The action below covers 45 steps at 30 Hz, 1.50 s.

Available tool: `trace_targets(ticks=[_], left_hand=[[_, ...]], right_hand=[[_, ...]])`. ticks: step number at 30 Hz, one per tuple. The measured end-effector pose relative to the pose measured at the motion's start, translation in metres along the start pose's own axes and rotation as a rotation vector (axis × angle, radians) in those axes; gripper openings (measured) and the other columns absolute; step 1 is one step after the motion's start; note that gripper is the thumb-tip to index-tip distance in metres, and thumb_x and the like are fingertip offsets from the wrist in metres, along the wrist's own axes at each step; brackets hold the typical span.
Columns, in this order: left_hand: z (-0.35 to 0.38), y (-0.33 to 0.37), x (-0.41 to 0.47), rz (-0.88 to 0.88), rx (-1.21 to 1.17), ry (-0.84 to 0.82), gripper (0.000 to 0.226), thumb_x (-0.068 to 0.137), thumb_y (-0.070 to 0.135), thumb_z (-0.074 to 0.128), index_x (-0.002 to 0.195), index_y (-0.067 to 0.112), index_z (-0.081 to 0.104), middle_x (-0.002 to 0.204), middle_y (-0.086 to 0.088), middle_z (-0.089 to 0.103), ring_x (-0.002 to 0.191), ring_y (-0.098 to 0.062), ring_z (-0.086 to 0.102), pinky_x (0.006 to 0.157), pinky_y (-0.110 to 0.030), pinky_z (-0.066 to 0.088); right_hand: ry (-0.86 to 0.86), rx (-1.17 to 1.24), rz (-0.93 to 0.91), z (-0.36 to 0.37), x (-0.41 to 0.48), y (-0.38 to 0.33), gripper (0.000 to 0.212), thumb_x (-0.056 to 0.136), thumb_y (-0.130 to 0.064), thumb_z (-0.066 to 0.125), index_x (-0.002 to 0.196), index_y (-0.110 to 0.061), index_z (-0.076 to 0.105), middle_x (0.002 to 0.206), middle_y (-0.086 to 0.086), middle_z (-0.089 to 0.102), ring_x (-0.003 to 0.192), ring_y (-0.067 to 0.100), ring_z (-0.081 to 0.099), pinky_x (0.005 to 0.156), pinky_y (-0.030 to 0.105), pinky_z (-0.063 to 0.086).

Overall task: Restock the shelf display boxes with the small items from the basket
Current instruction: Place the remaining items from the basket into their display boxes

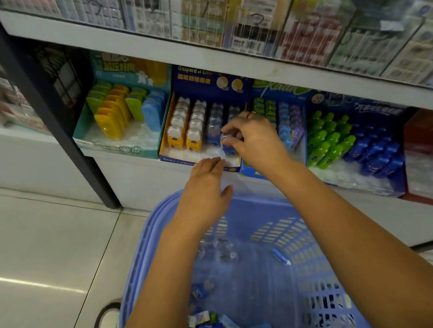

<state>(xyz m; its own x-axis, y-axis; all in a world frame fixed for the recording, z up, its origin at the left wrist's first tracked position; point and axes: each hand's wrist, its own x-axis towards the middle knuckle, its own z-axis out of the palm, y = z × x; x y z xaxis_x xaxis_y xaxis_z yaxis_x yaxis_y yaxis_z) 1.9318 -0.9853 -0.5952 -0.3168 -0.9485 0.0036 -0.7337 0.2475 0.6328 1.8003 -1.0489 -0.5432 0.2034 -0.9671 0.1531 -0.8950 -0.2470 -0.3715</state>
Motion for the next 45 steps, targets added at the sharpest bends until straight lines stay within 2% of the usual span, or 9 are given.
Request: trace_targets(ticks=[10, 17, 24, 28, 31, 34, 38, 40, 45], left_hand=[[0.002, -0.001, 0.000, 0.000, 0.011, 0.007, 0.059, 0.097, 0.024, 0.052, 0.148, 0.008, 0.028, 0.155, -0.007, 0.026, 0.144, -0.021, 0.018, 0.117, -0.030, 0.017], [0.003, -0.005, 0.003, 0.003, 0.024, 0.008, 0.059, 0.096, 0.024, 0.052, 0.148, 0.009, 0.029, 0.154, -0.007, 0.028, 0.143, -0.022, 0.019, 0.117, -0.031, 0.020], [-0.003, 0.001, -0.001, 0.033, 0.039, 0.004, 0.055, 0.096, 0.019, 0.052, 0.146, 0.007, 0.032, 0.154, -0.007, 0.029, 0.143, -0.021, 0.021, 0.116, -0.029, 0.021], [0.001, -0.002, -0.012, 0.052, -0.128, 0.114, 0.032, 0.094, 0.014, 0.055, 0.126, 0.010, 0.058, 0.128, -0.006, 0.058, 0.115, -0.021, 0.054, 0.094, -0.028, 0.044], [0.026, -0.012, -0.017, -0.074, -0.056, -0.125, 0.020, 0.089, 0.008, 0.054, 0.106, 0.010, 0.065, 0.103, -0.011, 0.068, 0.095, -0.026, 0.063, 0.078, -0.029, 0.046], [0.071, -0.025, -0.031, -0.171, 0.206, -0.588, 0.026, 0.084, 0.009, 0.061, 0.110, 0.006, 0.064, 0.114, -0.015, 0.065, 0.109, -0.030, 0.060, 0.085, -0.033, 0.046], [0.121, -0.055, -0.069, -0.339, 0.315, -0.999, 0.047, 0.081, 0.017, 0.072, 0.126, 0.008, 0.058, 0.127, -0.013, 0.059, 0.109, -0.027, 0.060, 0.088, -0.035, 0.050], [0.135, -0.067, -0.082, -0.309, 0.309, -1.068, 0.047, 0.078, 0.019, 0.076, 0.121, 0.009, 0.060, 0.122, -0.013, 0.062, 0.105, -0.026, 0.061, 0.084, -0.032, 0.048], [0.158, -0.071, -0.095, -0.186, 0.380, -1.123, 0.046, 0.075, 0.027, 0.079, 0.113, 0.003, 0.065, 0.117, -0.017, 0.064, 0.105, -0.030, 0.061, 0.086, -0.036, 0.050]], right_hand=[[0.013, -0.008, -0.016, 0.000, -0.009, 0.005, 0.024, 0.091, -0.016, 0.058, 0.112, -0.005, 0.060, 0.117, 0.013, 0.055, 0.100, 0.025, 0.058, 0.088, 0.035, 0.047], [-0.103, -0.089, 0.019, -0.007, 0.002, 0.002, 0.024, 0.090, -0.018, 0.061, 0.111, -0.006, 0.062, 0.117, 0.013, 0.057, 0.103, 0.027, 0.057, 0.089, 0.036, 0.047], [-0.113, -0.338, -0.059, -0.017, 0.005, -0.008, 0.023, 0.089, -0.018, 0.061, 0.107, -0.004, 0.066, 0.112, 0.015, 0.058, 0.106, 0.028, 0.052, 0.081, 0.033, 0.043], [0.031, -0.243, -0.149, -0.019, -0.037, -0.008, 0.026, 0.088, -0.020, 0.063, 0.110, -0.007, 0.064, 0.115, 0.011, 0.051, 0.104, 0.025, 0.049, 0.087, 0.036, 0.044], [-0.154, -0.019, -0.010, 0.003, -0.095, 0.012, 0.026, 0.085, -0.025, 0.067, 0.107, -0.013, 0.063, 0.108, 0.009, 0.056, 0.098, 0.023, 0.056, 0.084, 0.033, 0.042], [-0.640, -0.038, 0.206, 0.057, -0.150, 0.041, 0.042, 0.083, -0.028, 0.069, 0.120, -0.014, 0.056, 0.118, 0.009, 0.059, 0.110, 0.026, 0.055, 0.087, 0.029, 0.041], [-1.155, -0.009, 0.431, 0.137, -0.213, 0.075, 0.034, 0.086, -0.031, 0.068, 0.111, -0.013, 0.052, 0.112, 0.015, 0.056, 0.089, 0.021, 0.055, 0.087, 0.037, 0.046], [-1.220, 0.066, 0.539, 0.163, -0.232, 0.087, 0.035, 0.085, -0.026, 0.069, 0.111, -0.007, 0.054, 0.121, 0.015, 0.056, 0.102, 0.021, 0.055, 0.093, 0.035, 0.045], [-1.167, 0.224, 0.665, 0.196, -0.239, 0.084, 0.081, 0.070, -0.045, 0.079, 0.133, -0.005, 0.047, 0.133, 0.014, 0.052, 0.116, 0.031, 0.055, 0.096, 0.044, 0.049]])
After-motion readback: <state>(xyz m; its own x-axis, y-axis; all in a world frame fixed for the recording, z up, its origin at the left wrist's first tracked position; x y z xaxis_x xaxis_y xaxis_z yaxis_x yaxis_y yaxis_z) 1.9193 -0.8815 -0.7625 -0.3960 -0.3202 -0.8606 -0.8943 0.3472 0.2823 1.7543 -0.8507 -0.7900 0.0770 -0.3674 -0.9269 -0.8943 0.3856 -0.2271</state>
